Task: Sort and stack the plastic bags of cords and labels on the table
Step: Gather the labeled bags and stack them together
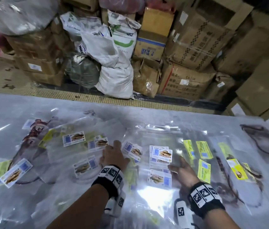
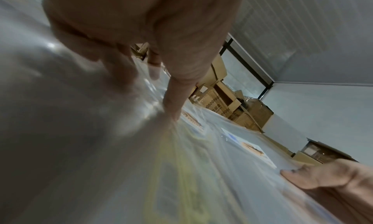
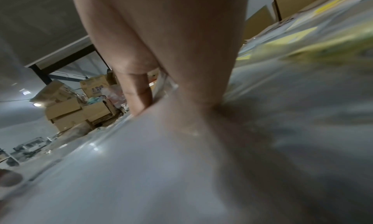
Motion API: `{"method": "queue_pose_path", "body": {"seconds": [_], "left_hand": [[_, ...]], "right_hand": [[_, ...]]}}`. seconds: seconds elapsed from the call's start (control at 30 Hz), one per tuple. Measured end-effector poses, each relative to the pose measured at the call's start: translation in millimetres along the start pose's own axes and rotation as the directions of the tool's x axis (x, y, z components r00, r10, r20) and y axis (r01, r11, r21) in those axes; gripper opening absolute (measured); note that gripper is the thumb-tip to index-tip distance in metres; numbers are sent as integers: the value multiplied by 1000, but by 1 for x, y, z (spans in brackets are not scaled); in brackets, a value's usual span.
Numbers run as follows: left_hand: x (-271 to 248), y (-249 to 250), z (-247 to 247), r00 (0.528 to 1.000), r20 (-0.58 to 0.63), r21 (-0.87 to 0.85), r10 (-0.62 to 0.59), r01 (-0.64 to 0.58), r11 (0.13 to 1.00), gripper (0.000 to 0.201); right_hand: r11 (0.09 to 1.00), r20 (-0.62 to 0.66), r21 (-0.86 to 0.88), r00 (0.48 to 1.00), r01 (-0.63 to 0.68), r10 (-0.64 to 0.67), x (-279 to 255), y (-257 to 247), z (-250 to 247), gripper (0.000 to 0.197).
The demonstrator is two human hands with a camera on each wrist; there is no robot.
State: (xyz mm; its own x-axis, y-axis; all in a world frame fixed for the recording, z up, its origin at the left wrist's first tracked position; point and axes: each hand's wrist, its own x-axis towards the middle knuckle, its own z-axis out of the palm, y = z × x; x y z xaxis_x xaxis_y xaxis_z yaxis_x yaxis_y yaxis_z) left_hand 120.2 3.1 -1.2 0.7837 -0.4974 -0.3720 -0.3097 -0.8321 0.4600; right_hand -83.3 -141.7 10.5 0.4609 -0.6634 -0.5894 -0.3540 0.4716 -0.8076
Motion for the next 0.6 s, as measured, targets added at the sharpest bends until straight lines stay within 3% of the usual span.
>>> {"method": "queue_pose_path", "body": {"seconds": [0.2, 0.3, 0.33, 0.4, 0.47, 0.6], "left_hand": [[6, -13, -24, 1000, 6, -377, 14, -11, 926, 45], [8, -23, -28, 995, 97, -521, 16, 37, 853, 33], [10, -25, -26, 994, 103, -466, 39, 14, 885, 31], [7, -24, -21, 993, 64, -196, 101, -87, 977, 36], [1, -18, -15, 990, -21, 40, 143, -142, 989, 49], [-8, -11, 1, 996, -41, 60, 83, -81, 995, 84]], "right_hand": [[1000, -3, -11, 1000, 7, -7, 0, 2, -2, 53], [1000, 2, -16, 1000, 1, -1, 3, 3, -2, 54], [1000, 3, -17, 1000, -3, 3, 4, 3, -2, 55], [1000, -1, -19, 1000, -10, 10, 5, 4, -2, 57], [1000, 3, -4, 1000, -10, 10, 7, 6, -4, 57], [1000, 3, 20, 1000, 0, 0, 8, 10, -5, 54]]}}
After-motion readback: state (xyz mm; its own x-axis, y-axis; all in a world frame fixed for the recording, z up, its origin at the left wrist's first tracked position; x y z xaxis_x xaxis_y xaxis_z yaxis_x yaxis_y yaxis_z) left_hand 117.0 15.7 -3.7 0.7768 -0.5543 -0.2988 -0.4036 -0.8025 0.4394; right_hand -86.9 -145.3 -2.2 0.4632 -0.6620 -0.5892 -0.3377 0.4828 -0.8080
